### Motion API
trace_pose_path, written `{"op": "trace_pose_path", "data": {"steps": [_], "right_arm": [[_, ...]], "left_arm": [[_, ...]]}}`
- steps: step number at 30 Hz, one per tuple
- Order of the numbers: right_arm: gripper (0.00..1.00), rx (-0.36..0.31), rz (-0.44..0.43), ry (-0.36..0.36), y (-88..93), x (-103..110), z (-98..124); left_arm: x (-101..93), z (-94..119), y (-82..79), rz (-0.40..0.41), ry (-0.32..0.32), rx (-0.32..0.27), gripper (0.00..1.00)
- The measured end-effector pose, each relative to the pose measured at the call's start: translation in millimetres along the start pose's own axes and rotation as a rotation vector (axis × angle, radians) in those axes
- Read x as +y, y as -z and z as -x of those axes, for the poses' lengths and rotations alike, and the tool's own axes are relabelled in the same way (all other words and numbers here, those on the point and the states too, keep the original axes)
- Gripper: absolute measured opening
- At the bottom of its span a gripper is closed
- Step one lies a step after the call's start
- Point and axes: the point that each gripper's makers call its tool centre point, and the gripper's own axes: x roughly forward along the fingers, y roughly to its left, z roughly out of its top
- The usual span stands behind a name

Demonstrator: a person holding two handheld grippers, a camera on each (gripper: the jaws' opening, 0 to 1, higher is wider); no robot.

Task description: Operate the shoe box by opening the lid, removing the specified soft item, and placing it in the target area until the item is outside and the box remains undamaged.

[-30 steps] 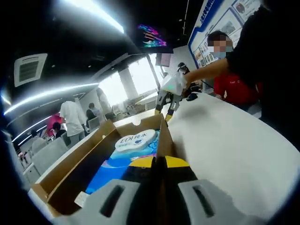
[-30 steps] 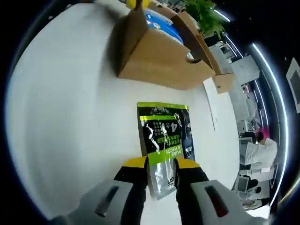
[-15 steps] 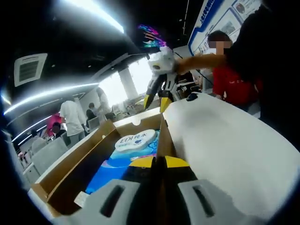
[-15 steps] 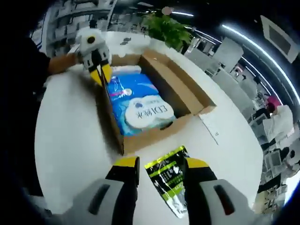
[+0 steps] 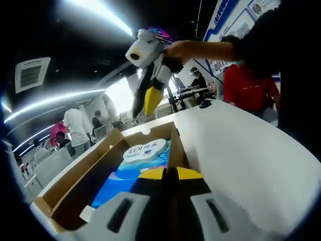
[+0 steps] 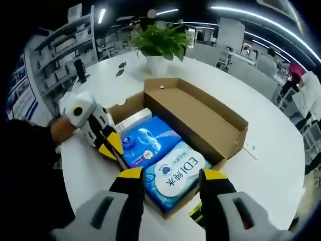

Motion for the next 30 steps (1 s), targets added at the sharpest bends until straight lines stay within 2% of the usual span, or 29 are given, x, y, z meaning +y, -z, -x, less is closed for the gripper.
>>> {"op": "trace_pose_path", "data": {"steps": [2,6,10,13,18,22,25,27,30], "right_arm": [[0.45,0.02,-0.048,-0.021,-1.6,6,-7],[0.49,0.07,-0.077,-0.014,1.5,6,-17],[0.52,0.138,-0.126,0.01,10.8,-3,-32],[0.53,0.16,-0.173,0.021,13.9,-7,-39],[0.56,0.212,-0.169,0.079,20.3,-15,-51],[0.5,0.24,-0.168,0.092,23.8,-19,-67],[0.52,0.244,-0.158,0.115,20.3,-22,-68],[0.52,0.241,-0.183,0.13,18.9,-21,-69],[0.51,0.274,-0.176,0.155,18.9,-21,-70]], "left_arm": [[0.4,0,0.7,0.0,0.0,0.0,0.06],[-0.3,0,0.0,-0.001,0.0,0.0,0.06],[-1.1,0,-1.2,-0.001,0.0,0.0,0.06],[-0.1,0,-0.2,-0.001,0.0,0.0,0.06],[1.2,1,2.4,-0.001,-0.001,0.0,0.06],[1.1,1,2.2,-0.002,-0.001,0.0,0.06],[1.8,1,2.5,-0.002,-0.002,0.0,0.06],[2.2,1,2.9,0.0,-0.002,0.0,0.06],[3.1,1,4.5,0.001,-0.001,0.0,0.06]]}}
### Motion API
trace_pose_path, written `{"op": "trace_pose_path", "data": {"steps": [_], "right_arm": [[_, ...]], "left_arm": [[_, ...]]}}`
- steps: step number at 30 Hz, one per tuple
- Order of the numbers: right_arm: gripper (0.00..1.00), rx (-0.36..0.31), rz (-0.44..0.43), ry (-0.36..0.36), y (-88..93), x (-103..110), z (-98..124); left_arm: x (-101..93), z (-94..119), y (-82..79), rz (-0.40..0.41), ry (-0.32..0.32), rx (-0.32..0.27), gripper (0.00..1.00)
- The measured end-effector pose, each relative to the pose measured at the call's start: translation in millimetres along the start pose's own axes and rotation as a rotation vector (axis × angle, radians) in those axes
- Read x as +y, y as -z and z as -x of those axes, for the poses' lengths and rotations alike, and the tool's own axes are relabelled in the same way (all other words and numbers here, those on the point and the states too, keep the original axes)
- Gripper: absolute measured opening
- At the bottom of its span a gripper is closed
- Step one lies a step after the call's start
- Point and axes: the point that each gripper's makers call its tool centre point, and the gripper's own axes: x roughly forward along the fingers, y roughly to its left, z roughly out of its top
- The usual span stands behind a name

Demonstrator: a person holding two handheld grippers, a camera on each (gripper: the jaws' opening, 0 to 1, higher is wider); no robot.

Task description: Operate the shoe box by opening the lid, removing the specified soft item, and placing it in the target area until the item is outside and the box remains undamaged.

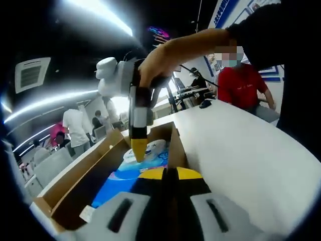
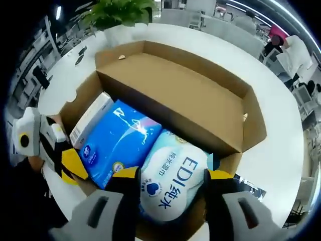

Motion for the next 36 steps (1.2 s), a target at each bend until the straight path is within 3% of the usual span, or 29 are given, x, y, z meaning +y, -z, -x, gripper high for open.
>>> {"op": "trace_pose_path", "data": {"steps": [9,16,18,19,21,25,28,31,35,36], "right_arm": [[0.5,0.051,-0.032,0.032,2.5,-1,0],[0.52,0.096,0.007,0.078,7.1,2,-2],[0.56,0.159,-0.015,0.07,21.3,4,4],[0.6,0.181,-0.076,0.067,28.9,3,3],[0.58,0.164,-0.118,0.027,29.1,8,-5],[0.6,0.162,-0.084,0.057,23.3,6,-16],[0.59,0.161,-0.098,0.051,24.5,8,-12],[0.58,0.148,-0.142,0.038,20.7,13,-11],[0.56,0.095,-0.264,-0.064,-0.1,32,-12],[0.57,0.114,-0.252,-0.041,4.7,30,-9]], "left_arm": [[-0.9,0,-0.6,-0.001,-0.001,0.001,0.06],[-1.0,0,1.2,-0.001,0.001,0.0,0.06],[-1.2,-1,1.4,-0.003,0.001,0.0,0.06],[-1.0,-1,1.4,-0.001,0.0,0.001,0.06],[-1.3,-1,1.8,-0.001,0.001,0.001,0.06],[-1.0,0,2.8,-0.001,0.0,0.0,0.06],[-0.9,-1,3.1,-0.001,0.0,0.0,0.06],[-0.6,-1,3.2,-0.001,0.0,0.0,0.06],[-1.0,-1,2.9,-0.001,0.001,0.0,0.06],[0.1,0,2.8,0.002,-0.003,0.0,0.06]]}}
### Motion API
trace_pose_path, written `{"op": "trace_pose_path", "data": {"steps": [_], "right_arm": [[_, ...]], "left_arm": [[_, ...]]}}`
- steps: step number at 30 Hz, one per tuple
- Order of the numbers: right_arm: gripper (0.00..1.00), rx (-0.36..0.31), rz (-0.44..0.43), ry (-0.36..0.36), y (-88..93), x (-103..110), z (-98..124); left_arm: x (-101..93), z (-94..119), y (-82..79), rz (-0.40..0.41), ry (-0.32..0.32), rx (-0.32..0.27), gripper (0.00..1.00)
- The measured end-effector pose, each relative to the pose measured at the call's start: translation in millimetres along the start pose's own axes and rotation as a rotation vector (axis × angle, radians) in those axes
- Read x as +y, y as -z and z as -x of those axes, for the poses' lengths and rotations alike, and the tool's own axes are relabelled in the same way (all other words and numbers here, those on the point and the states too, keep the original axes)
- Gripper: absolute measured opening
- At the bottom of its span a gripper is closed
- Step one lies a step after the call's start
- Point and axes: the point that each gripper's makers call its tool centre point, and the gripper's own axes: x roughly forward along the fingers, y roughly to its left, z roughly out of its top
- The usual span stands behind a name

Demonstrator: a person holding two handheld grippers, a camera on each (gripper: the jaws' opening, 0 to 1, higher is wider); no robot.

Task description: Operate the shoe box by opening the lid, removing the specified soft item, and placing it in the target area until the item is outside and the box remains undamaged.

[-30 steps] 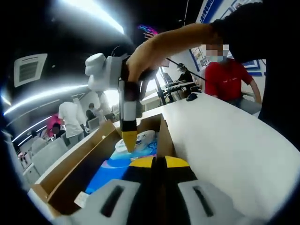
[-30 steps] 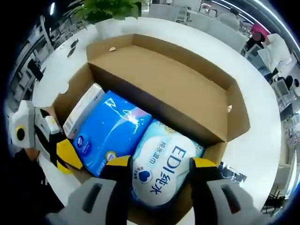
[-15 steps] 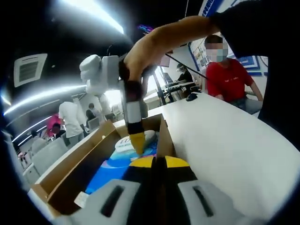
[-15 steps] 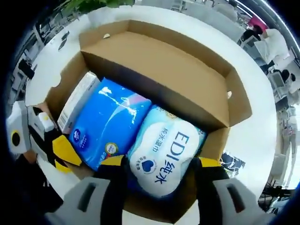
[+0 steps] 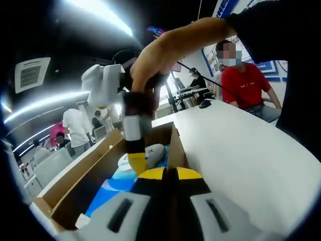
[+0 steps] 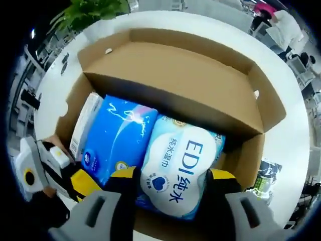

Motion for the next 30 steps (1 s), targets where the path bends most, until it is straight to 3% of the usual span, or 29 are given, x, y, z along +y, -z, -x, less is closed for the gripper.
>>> {"op": "trace_pose_path", "data": {"steps": [2,9,13,14,16,30], "right_arm": [[0.56,0.011,0.039,0.027,3.1,-7,-2],[0.59,0.036,-0.119,-0.042,6.3,-15,-15],[0.59,0.029,-0.115,-0.044,6.2,-13,-14],[0.59,0.021,-0.069,-0.026,4.7,-13,-11],[0.58,0.031,-0.065,-0.018,6.6,-10,-7],[0.64,0.069,-0.139,-0.069,9.1,-15,-28]], "left_arm": [[-0.6,0,-0.1,-0.002,0.0,0.0,0.06],[-1.1,-2,-1.4,0.0,0.002,-0.002,0.06],[-1.1,-2,-2.3,0.001,0.003,-0.002,0.06],[-0.9,-2,-1.7,0.001,0.004,-0.003,0.06],[-0.6,-1,-0.7,0.001,0.005,-0.003,0.06],[-2.0,-1,-3.0,0.003,0.003,-0.007,0.06]]}}
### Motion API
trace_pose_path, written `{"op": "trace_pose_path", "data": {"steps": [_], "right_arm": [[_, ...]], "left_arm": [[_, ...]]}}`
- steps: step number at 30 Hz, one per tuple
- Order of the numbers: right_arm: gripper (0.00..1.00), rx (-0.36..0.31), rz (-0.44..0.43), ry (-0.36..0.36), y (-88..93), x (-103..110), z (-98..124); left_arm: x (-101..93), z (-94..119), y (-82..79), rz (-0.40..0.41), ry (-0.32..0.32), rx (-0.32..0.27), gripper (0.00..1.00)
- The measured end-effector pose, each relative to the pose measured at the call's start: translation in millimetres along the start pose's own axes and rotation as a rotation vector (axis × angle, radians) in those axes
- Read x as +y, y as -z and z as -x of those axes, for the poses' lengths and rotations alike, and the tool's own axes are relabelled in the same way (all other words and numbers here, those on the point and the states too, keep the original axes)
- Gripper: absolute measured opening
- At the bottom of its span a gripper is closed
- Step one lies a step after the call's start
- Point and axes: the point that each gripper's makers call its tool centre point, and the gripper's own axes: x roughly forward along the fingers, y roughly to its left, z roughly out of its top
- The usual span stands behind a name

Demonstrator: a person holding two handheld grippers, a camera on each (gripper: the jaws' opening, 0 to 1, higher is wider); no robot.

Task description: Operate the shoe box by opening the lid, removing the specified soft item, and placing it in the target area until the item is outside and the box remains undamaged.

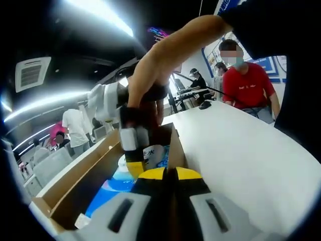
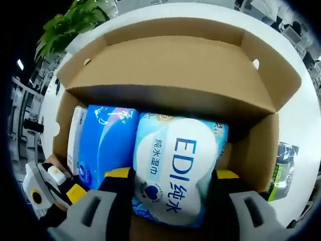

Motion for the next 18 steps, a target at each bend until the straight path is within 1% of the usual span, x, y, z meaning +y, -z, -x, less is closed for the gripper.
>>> {"op": "trace_pose_path", "data": {"steps": [3,5,6,11,14,15,16,17,18], "right_arm": [[0.65,0.0,-0.002,-0.006,2.2,2,-1],[0.66,0.015,-0.026,-0.04,3.3,2,-4],[0.66,0.01,-0.025,-0.047,2.4,1,-5],[0.67,0.015,-0.017,-0.054,-0.5,0,-6],[0.67,0.012,-0.012,-0.055,3.4,3,-3],[0.66,0.007,0.0,-0.051,3.8,4,-2],[0.66,-0.003,0.028,-0.033,3.4,2,2],[0.65,-0.016,0.074,0.008,2.1,-2,8],[0.64,-0.03,0.103,0.033,-2.9,-4,12]], "left_arm": [[0.8,0,1.5,0.0,0.001,0.0,0.06],[1.7,1,2.6,-0.001,0.0,0.0,0.06],[1.7,1,2.9,-0.001,0.0,0.0,0.06],[0.8,1,-0.7,-0.001,0.0,-0.001,0.06],[-0.5,1,-2.6,-0.001,0.0,-0.001,0.05],[-0.6,1,-3.2,-0.001,0.0,-0.001,0.05],[-1.0,1,-3.9,-0.001,0.0,-0.002,0.05],[-1.7,1,-4.4,-0.001,0.003,-0.002,0.05],[-1.4,1,-5.1,-0.002,-0.001,-0.002,0.05]]}}
